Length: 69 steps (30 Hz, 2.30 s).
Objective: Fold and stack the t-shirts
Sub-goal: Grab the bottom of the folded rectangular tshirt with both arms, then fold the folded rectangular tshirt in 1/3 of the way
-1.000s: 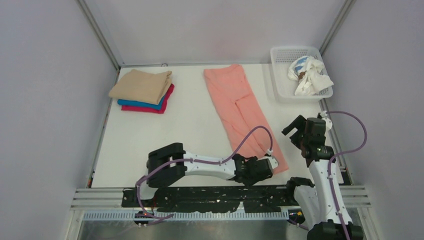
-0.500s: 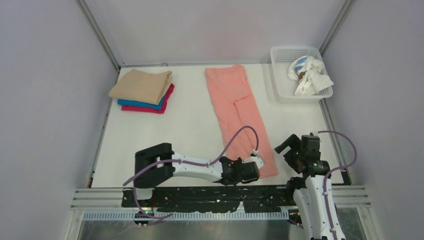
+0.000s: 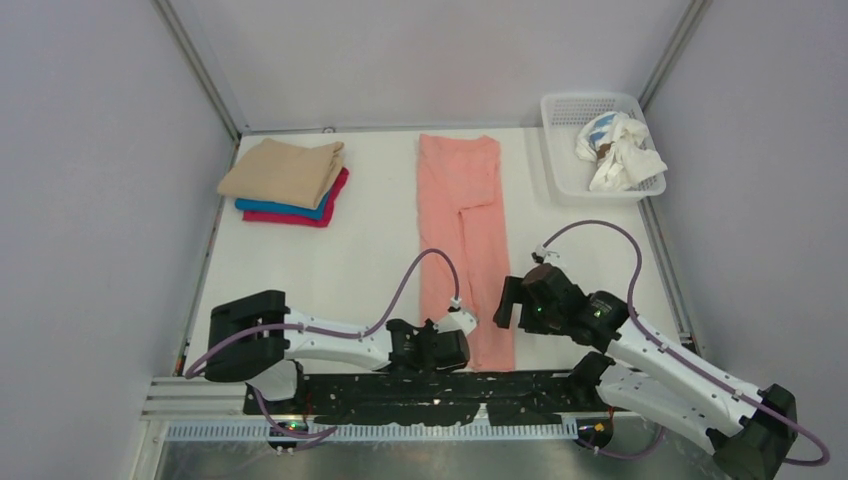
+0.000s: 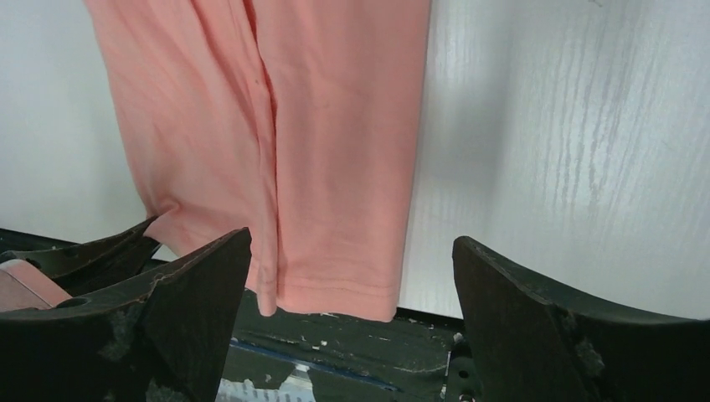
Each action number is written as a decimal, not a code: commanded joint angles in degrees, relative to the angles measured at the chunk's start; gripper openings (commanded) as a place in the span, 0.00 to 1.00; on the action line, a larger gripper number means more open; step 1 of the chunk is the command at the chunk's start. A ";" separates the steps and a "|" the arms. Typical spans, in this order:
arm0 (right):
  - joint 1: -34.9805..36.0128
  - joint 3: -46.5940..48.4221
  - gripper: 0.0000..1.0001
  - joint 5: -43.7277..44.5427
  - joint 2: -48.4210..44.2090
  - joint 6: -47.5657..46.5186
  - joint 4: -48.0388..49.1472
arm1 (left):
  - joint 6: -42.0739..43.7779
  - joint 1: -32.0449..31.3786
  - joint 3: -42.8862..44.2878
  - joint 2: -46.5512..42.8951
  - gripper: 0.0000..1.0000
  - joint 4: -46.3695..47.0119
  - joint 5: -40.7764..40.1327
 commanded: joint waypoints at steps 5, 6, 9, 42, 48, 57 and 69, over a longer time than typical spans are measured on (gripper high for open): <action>2.43 -4.39 1.00 -6.20 -6.41 3.49 -5.30 | -3.78 -1.49 -1.64 0.83 0.00 2.14 1.68; 2.43 -7.04 1.00 -7.63 -6.72 3.96 -4.63 | -3.70 -1.76 -1.47 1.09 0.00 2.53 1.73; 2.43 -10.99 0.90 -14.19 -6.85 4.22 -1.31 | -4.62 -2.24 -1.59 1.11 0.00 2.47 2.15; 1.93 5.67 0.06 12.07 0.49 -6.33 9.56 | -1.37 10.38 6.26 -9.87 0.00 -2.35 -4.49; -6.31 9.77 0.06 10.37 9.23 -9.91 21.85 | 6.89 20.17 12.11 -7.25 0.00 0.36 -3.29; -15.25 16.10 0.06 2.21 24.08 -12.76 33.83 | 13.99 29.86 22.52 1.84 0.00 1.04 0.22; -21.83 24.09 0.06 -3.41 39.85 -14.35 40.89 | 20.30 38.96 34.28 13.74 0.00 2.31 5.75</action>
